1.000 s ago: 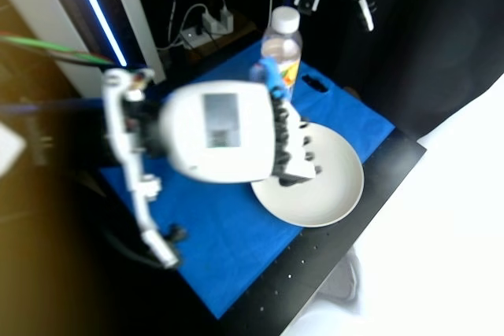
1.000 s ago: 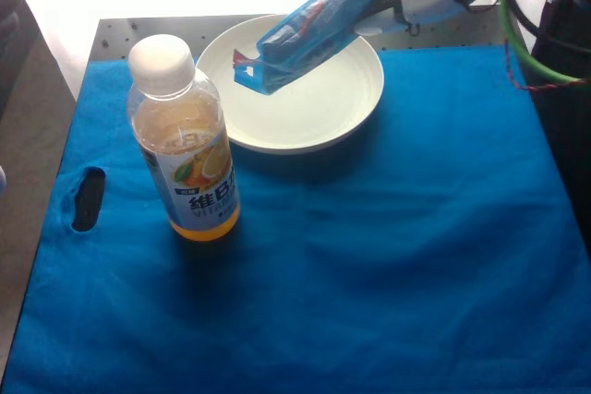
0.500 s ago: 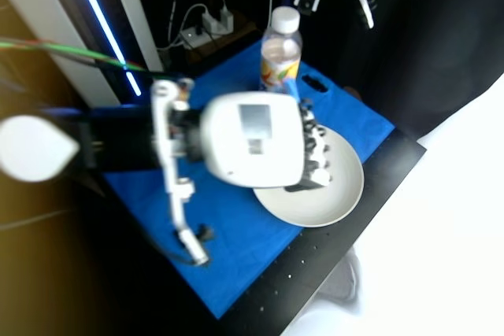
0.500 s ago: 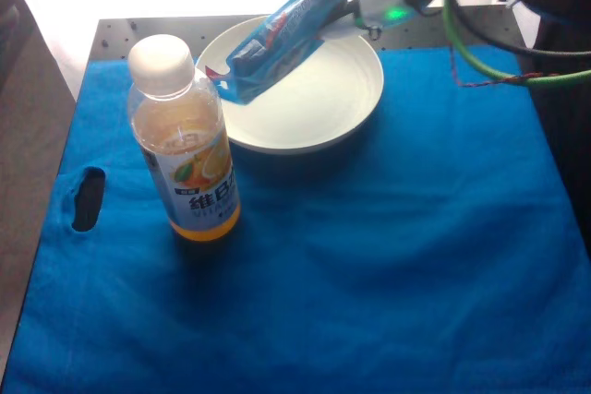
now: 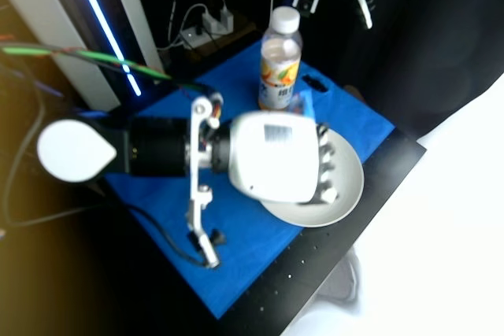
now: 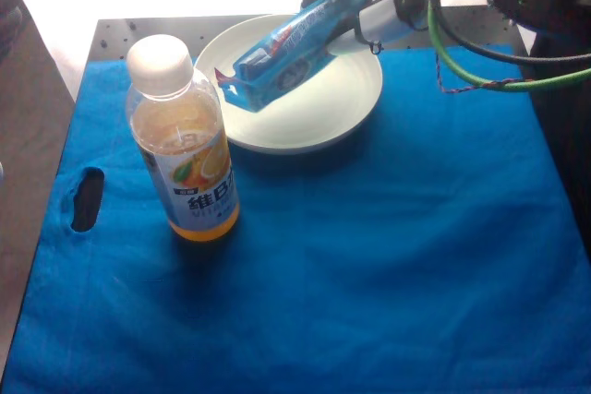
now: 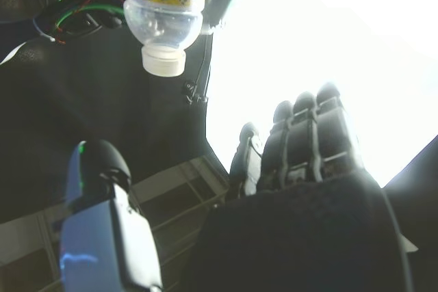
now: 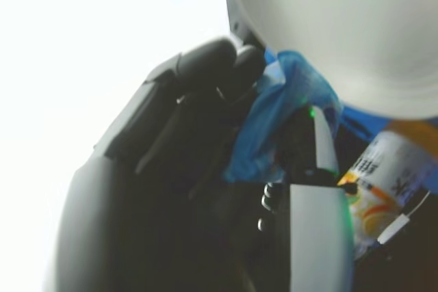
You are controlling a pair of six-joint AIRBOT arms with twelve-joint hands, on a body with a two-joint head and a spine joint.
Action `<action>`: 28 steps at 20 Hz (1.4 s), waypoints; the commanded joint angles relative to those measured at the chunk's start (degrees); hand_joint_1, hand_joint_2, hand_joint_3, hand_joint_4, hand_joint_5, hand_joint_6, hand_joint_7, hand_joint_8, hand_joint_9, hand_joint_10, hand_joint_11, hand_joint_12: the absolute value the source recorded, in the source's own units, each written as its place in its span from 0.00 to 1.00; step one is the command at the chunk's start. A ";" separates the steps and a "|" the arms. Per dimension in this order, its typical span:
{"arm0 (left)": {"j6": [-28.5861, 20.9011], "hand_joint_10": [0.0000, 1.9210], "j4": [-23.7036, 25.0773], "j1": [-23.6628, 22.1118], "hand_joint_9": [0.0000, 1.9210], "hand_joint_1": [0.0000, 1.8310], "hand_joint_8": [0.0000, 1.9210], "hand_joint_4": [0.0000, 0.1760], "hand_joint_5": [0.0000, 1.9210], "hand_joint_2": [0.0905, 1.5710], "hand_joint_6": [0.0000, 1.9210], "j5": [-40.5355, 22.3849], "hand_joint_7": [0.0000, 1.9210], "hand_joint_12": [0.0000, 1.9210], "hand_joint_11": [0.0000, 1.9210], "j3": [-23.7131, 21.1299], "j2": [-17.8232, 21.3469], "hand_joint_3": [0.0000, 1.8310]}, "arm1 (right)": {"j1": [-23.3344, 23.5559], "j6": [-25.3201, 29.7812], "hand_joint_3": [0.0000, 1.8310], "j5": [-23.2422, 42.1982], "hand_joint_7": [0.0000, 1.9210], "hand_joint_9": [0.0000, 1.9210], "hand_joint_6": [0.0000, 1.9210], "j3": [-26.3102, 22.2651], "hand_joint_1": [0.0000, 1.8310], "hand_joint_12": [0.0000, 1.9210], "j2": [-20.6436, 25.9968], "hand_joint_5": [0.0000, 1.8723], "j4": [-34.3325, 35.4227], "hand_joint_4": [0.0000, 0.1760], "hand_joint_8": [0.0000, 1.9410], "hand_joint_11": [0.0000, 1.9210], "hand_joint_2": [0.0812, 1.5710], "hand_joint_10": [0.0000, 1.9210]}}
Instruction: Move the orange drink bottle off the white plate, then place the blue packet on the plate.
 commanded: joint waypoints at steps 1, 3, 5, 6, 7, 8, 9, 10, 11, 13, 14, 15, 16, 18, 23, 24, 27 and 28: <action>-0.41 0.00 -2.15 -0.48 0.00 0.27 0.00 1.00 0.00 0.50 0.00 -7.46 0.00 0.00 0.00 0.40 -0.21 0.00 | 0.74 0.42 0.00 4.44 0.56 0.60 0.37 0.35 0.68 0.63 -0.32 0.59 2.59 0.05 0.47 0.42 0.66 0.18; -0.41 0.00 -2.15 -0.49 0.00 0.26 0.00 1.00 0.00 0.50 0.00 -7.51 0.00 0.00 0.00 0.45 -0.30 0.00 | 0.38 0.42 0.00 4.17 0.56 0.61 0.36 0.76 0.68 0.65 -0.73 0.60 2.58 0.05 0.46 0.42 0.66 0.19; -0.41 0.00 -2.15 -0.50 0.00 0.26 0.00 1.00 0.00 0.53 0.00 -7.59 0.00 0.00 0.00 0.47 -0.46 0.01 | 0.08 0.42 0.00 3.90 0.58 0.63 0.33 1.16 0.69 0.68 -1.06 0.61 2.57 0.00 0.44 0.44 0.65 0.23; -0.41 0.00 -2.15 -0.50 0.00 0.27 0.00 1.00 0.00 0.55 0.00 -7.65 0.00 0.00 0.00 0.53 -0.60 0.01 | -0.06 0.42 0.00 3.70 0.58 0.61 0.26 1.43 0.69 0.70 -1.19 0.63 2.57 0.00 0.46 0.44 0.65 0.27; -0.42 0.00 -2.14 -0.50 0.00 0.28 0.00 1.00 0.00 0.55 0.00 -7.78 0.00 0.00 0.00 0.57 -0.68 0.01 | -0.13 0.43 0.00 3.46 0.58 0.60 0.27 1.51 0.69 0.69 -1.21 0.63 2.56 0.00 0.47 0.43 0.65 0.28; -0.42 0.00 -2.14 -0.50 0.00 0.28 0.00 1.00 0.00 0.52 0.00 -7.89 0.00 0.00 0.00 0.58 -0.73 0.00 | -0.22 0.43 0.00 3.25 0.59 0.62 0.29 1.52 0.69 0.65 -1.20 0.62 2.55 0.00 0.45 0.45 0.65 0.24; -0.42 0.00 -2.14 -0.50 0.00 0.28 0.00 1.00 0.00 0.50 0.00 -7.95 0.00 0.00 0.00 0.58 -0.74 0.00 | -0.36 0.43 0.00 2.91 0.59 0.63 0.30 1.55 0.69 0.63 -1.18 0.62 2.55 0.00 0.44 0.45 0.65 0.21; -0.42 0.00 -2.14 -0.50 0.00 0.28 0.00 1.00 0.00 0.51 0.00 -7.95 0.00 0.00 0.00 0.58 -0.74 0.00 | -0.47 0.44 0.00 2.75 0.59 0.63 0.32 1.59 0.69 0.62 -1.18 0.60 2.55 0.00 0.44 0.45 0.65 0.19; -0.41 0.00 -2.14 -0.50 0.00 0.27 0.00 1.00 0.00 0.51 0.00 -7.95 0.00 0.00 0.00 0.59 -0.74 0.00 | -0.56 0.44 0.00 2.64 0.57 0.55 0.32 1.64 0.75 0.60 -1.18 0.57 2.55 0.00 0.41 0.45 0.66 0.52; -0.41 0.00 -2.14 -0.50 0.00 0.27 0.00 1.00 0.00 0.52 0.00 -8.01 0.00 0.00 0.00 0.59 -0.82 0.00 | -0.73 0.44 0.00 2.54 0.59 0.59 0.37 1.69 0.69 0.57 -1.27 0.57 2.54 0.00 0.44 0.47 0.66 0.26; -0.41 0.00 -2.14 -0.50 0.00 0.28 0.00 1.00 0.00 0.52 0.00 -8.05 0.00 0.00 0.00 0.59 -0.91 0.00 | -0.83 0.44 0.00 2.51 0.59 0.61 0.38 1.75 0.69 0.57 -1.32 0.56 2.53 0.00 0.45 0.46 0.66 0.20; -0.41 0.00 -2.14 -0.50 0.00 0.28 0.00 1.00 0.00 0.52 0.00 -8.05 0.00 0.00 0.00 0.61 -0.98 0.00 | -0.89 0.44 0.00 2.50 0.59 0.62 0.40 1.81 0.69 0.54 -1.36 0.56 2.53 0.00 0.44 0.45 0.66 0.14; -0.41 0.00 -2.14 -0.50 0.00 0.27 0.00 1.00 0.00 0.51 0.00 -8.04 0.00 0.00 0.00 0.62 -1.04 0.00 | -0.97 0.44 0.00 2.47 0.59 0.61 0.46 1.86 0.68 0.49 -1.37 0.53 2.53 0.00 0.42 0.45 0.67 0.09; -0.41 0.00 -2.14 -0.50 0.00 0.28 0.00 1.00 0.00 0.52 0.00 -8.02 0.00 0.00 0.00 0.62 -1.09 0.00 | -1.05 0.44 0.00 2.46 0.59 0.60 0.52 1.86 0.68 0.46 -1.37 0.49 2.53 0.00 0.43 0.43 0.68 0.03; -0.41 0.00 -2.14 -0.50 0.00 0.28 0.00 1.00 0.00 0.51 0.00 -7.94 0.00 0.00 0.00 0.66 -1.24 0.00 | -1.07 0.44 0.00 2.47 0.59 0.61 0.07 1.86 0.75 0.47 -1.37 0.47 2.53 0.00 0.39 0.41 0.64 0.01; -0.41 0.00 -2.14 -0.50 0.00 0.28 0.00 1.00 0.00 0.49 0.00 -7.95 0.00 0.00 0.00 0.67 -1.24 0.00 | -1.07 0.44 0.00 2.47 0.52 0.58 0.02 1.87 0.70 0.47 -1.37 0.46 2.53 0.00 0.17 0.38 0.60 0.00; -0.42 0.00 -2.18 -0.50 0.00 0.27 0.00 1.00 0.00 0.49 0.00 -7.94 0.00 0.00 0.00 0.70 -1.21 0.00 | -1.05 0.44 0.00 2.47 0.50 0.53 0.00 1.90 0.63 0.53 -1.37 0.43 2.56 0.00 0.01 0.31 0.55 0.00; -0.42 0.00 -2.19 -0.50 0.00 0.28 0.00 1.00 0.00 0.50 0.00 -7.95 0.00 0.00 0.00 0.71 -1.20 0.00 | -1.05 0.44 0.00 2.48 0.49 0.52 0.00 1.90 0.60 0.57 -1.37 0.40 2.56 0.00 0.00 0.29 0.54 0.00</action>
